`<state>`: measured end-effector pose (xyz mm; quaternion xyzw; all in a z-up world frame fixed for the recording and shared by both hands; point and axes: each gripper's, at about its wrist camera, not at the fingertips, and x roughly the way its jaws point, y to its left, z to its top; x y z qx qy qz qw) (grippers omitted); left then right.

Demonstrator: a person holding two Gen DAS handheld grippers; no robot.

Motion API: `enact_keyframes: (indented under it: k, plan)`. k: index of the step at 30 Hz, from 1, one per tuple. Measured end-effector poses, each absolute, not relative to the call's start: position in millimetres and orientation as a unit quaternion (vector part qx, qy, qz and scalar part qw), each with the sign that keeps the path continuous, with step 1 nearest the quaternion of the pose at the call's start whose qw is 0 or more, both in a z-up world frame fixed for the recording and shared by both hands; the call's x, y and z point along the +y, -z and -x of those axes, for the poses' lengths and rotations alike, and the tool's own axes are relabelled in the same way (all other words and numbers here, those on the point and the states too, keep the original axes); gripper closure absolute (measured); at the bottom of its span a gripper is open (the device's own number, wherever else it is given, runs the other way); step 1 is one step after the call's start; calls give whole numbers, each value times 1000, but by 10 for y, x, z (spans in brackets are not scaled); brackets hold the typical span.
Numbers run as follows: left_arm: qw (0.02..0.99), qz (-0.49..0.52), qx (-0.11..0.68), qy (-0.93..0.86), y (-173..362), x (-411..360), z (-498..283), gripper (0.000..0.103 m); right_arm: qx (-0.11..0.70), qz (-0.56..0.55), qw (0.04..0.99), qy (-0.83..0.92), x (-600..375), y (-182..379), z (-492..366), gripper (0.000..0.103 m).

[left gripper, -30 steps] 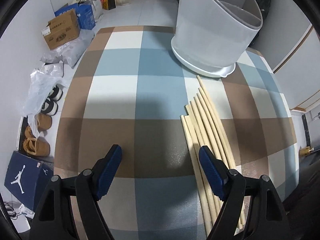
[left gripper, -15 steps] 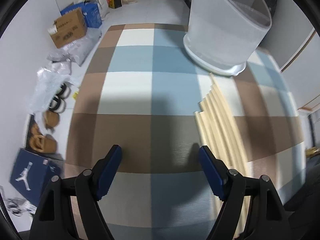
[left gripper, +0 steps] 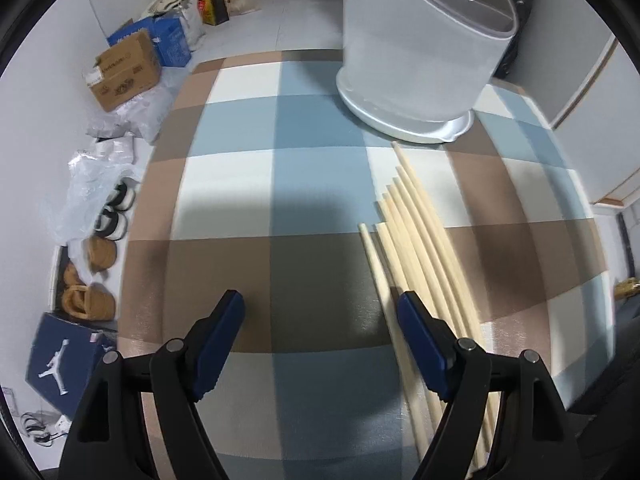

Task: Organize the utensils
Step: 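Lower the left tool to the stick pile and grasp another stick, then lift the stick with the left tool while the right tool grasps a stick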

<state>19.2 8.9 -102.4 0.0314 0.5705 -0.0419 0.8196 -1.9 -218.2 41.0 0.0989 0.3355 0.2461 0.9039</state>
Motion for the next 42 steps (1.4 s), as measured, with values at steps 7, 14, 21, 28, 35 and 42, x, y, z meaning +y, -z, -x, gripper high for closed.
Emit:
enact_keyframes:
  k: [7, 14, 21, 28, 35, 42]
  plan:
    - [820, -25, 570, 38, 1000, 117, -225, 36, 333, -94, 904, -250, -2167, -412, 36, 2]
    - [824, 21, 565, 35, 960, 189, -340, 64, 334, -101, 904, -249, -2185, -412, 25, 2]
    - [822, 69, 564, 24, 965, 248, -397, 102, 341, -98, 901, -251, -2205, -381, 28, 2]
    - [829, 92, 550, 46, 896, 264, -353, 103, 392, -89, 881, -249, -2135, -168, -54, 2]
    - [829, 150, 536, 52, 823, 460, -401, 103, 454, -39, 853, -253, -1809, 172, -151, 26]
    - [833, 194, 514, 62, 713, 603, -441, 103, 504, 0, 813, -290, -1346, 461, -238, 64]
